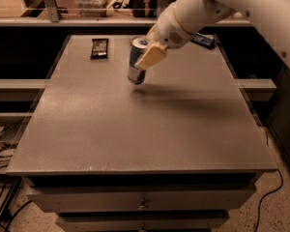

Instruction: Move redbull can near rxbar chocolate

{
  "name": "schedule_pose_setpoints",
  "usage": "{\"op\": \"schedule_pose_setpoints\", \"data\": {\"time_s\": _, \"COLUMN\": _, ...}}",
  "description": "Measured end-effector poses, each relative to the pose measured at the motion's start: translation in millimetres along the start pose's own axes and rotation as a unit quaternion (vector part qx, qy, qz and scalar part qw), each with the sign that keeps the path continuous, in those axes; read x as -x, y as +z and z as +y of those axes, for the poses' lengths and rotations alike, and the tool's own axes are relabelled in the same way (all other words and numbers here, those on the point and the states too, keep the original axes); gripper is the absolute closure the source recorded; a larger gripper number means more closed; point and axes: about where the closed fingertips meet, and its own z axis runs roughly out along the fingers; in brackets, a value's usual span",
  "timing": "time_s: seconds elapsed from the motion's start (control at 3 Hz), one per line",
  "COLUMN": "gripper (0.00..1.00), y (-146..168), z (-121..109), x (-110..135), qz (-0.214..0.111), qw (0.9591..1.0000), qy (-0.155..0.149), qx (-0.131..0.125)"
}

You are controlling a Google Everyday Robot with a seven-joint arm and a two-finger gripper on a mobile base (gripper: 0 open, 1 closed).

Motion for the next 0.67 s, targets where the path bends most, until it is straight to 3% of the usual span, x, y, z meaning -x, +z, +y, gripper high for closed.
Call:
{"op": "schedule_pose_setpoints", "data": {"time_s": 0.33, "gripper": 1.0, "y": 38, "z": -40, "x": 7, "qz": -0.003, "qw": 1.0, "qy": -0.004, "qx": 0.007}}
{"op": "schedule_pose_setpoints", "data": {"time_s": 0.67, "gripper": 1.0, "y": 56, "z": -74, "x": 16, "qz": 0.004, "qw": 1.0, "qy": -0.008, "qx": -0.001}}
